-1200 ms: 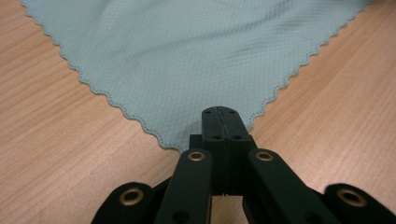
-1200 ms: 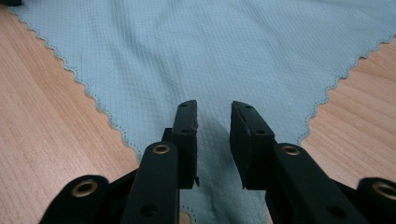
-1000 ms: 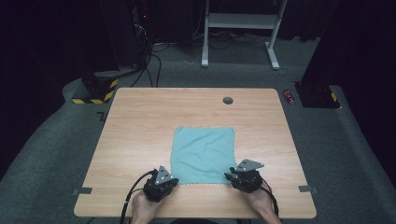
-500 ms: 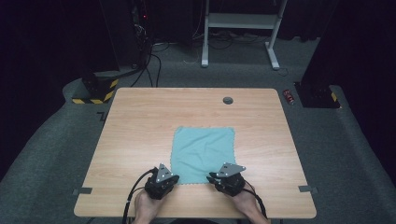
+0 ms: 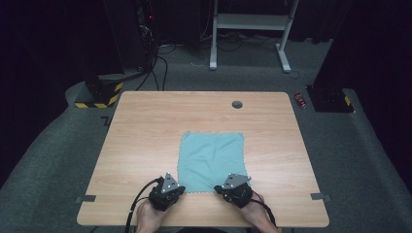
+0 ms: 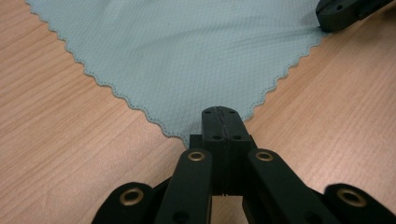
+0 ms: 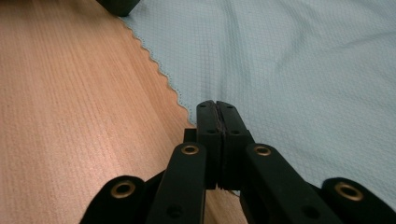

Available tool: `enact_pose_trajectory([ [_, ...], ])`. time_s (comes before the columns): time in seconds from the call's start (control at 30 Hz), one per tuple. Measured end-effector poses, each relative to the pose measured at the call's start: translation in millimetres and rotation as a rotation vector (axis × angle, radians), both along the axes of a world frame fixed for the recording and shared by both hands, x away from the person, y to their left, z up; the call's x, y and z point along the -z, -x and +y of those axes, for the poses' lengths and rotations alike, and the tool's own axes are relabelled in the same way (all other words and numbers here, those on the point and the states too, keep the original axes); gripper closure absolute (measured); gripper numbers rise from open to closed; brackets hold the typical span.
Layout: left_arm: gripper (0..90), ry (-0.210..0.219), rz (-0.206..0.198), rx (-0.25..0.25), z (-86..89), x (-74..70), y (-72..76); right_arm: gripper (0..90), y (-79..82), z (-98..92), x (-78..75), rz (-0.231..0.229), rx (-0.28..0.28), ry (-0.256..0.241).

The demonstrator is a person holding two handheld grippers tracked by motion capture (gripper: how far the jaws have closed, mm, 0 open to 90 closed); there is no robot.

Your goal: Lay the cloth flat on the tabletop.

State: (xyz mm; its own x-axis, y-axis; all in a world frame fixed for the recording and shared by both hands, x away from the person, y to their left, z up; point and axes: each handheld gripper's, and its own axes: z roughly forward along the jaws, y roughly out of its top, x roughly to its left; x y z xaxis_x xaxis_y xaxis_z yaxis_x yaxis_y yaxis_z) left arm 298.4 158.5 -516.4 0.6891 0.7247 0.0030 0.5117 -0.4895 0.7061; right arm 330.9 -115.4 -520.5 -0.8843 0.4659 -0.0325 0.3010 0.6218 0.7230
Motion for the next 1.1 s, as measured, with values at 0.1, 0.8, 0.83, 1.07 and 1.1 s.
enact_pose_trajectory([
  [0.1, 89.5, 0.042, -0.021, 0.008, -0.2, -1.5, -1.7, 76.4, -2.3, -2.5, -4.5, -0.006, 0.027, -0.045],
  [0.8, 56.9, 0.013, -0.027, -0.025, 0.9, -14.3, -34.5, 58.1, -24.3, -13.9, -12.7, -0.02, 0.117, -0.038],
  [0.83, 56.7, 0.035, -0.022, -0.045, 3.0, -16.4, -44.9, 58.4, -31.0, -16.3, -12.6, -0.025, 0.148, -0.033],
  [1.07, 55.0, 0.101, 0.018, -0.198, 14.3, -16.5, -111.6, 59.8, -55.2, -28.0, -3.1, -0.002, 0.273, -0.049],
  [1.1, 54.4, 0.103, 0.022, -0.212, 15.3, -16.3, -119.0, 59.6, -56.0, -28.3, -2.0, -0.006, 0.277, -0.039],
])
